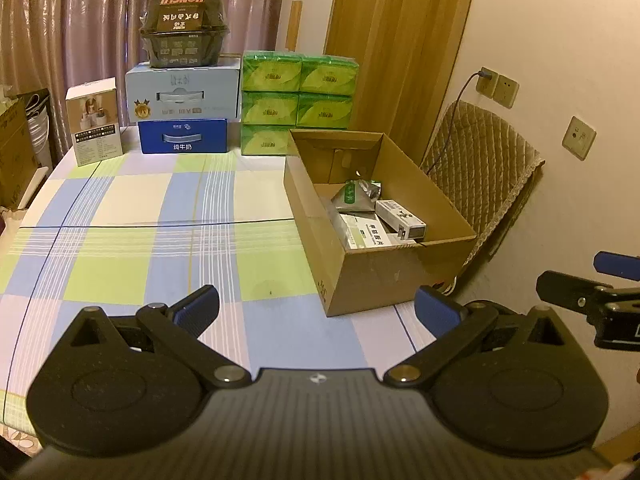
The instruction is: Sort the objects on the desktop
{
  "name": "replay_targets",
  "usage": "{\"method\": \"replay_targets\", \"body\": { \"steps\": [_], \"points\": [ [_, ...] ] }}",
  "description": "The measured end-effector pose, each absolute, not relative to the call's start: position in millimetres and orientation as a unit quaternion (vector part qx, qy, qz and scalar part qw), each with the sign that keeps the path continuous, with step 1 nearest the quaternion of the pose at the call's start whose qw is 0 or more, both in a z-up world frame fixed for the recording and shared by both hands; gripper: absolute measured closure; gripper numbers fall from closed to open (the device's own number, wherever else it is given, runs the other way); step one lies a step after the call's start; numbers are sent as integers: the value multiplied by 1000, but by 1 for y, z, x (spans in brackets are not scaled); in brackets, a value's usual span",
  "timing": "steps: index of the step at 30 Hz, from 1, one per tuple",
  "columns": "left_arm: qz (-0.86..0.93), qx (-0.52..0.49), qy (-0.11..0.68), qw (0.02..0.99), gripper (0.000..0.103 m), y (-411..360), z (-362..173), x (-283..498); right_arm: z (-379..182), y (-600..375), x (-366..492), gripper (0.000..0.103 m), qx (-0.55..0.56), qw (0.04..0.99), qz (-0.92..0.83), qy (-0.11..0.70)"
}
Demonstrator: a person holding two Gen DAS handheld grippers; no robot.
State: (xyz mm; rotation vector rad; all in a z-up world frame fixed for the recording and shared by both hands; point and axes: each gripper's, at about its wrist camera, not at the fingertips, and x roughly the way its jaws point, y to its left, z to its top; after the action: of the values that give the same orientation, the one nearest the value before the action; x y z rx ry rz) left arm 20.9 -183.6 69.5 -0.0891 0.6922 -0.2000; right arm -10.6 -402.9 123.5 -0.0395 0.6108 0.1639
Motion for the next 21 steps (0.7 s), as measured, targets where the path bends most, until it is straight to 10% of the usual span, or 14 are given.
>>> {"method": "replay_targets", "body": {
  "steps": [21],
  "points": [
    [-106,-28,329,938,1,-192,71,20,119,-400,-9,2,-18,948,81,306]
  ]
}}
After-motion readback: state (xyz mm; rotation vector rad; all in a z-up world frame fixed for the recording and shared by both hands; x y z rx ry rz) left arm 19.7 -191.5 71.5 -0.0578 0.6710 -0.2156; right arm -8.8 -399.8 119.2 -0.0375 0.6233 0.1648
